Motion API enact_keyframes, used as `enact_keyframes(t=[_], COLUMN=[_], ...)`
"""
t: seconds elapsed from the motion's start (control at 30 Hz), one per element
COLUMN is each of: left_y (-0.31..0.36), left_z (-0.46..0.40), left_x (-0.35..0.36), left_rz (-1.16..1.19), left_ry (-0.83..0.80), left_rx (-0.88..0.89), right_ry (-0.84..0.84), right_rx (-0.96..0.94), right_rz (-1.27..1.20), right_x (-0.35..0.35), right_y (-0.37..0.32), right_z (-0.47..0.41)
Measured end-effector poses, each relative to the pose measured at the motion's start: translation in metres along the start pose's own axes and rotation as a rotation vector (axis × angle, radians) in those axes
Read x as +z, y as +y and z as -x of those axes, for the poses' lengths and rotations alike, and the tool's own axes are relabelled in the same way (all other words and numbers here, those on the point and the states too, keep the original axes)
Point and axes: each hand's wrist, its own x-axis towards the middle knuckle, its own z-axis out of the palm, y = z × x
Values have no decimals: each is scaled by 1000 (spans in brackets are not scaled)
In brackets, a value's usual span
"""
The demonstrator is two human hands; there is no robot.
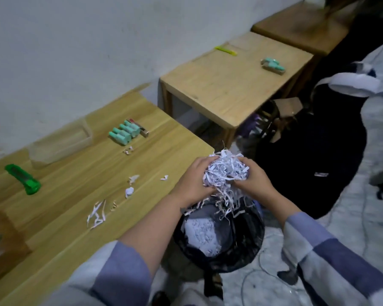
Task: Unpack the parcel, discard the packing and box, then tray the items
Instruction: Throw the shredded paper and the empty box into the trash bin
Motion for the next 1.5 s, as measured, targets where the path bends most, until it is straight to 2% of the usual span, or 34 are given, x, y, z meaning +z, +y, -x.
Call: enact_keyframes(t=[0.23,0.33,0.47,0.57,0.77,1.1,1.33,1.5], left_y=[-21,-33,-48,-58,-58,-15,-28,-54], left_z=[-19,-24,-17,-7,-5,12,66,118], left_x=[76,106,139,152,139,62,-1,-27], left_rz=[-84,-156,-283,-253,-239,-245,-313,-415], left_ry=[-203,-264,-428,-447,-366,-24,222,390], left_rx=[-108,-203,-314,-355,-364,-292,-431,-587], right_ry=[-184,-312,-447,-488,-508,-400,-492,-563], right_rx=[120,196,305,316,204,-170,-361,-420], right_rz=[77,80,108,198,239,271,328,384], right_x=[-7,5,15,22,23,15,52,94], right_y=[95,131,167,179,153,50,-12,-31], right_z=[-3,-7,-4,-3,-12,-35,-44,-47])
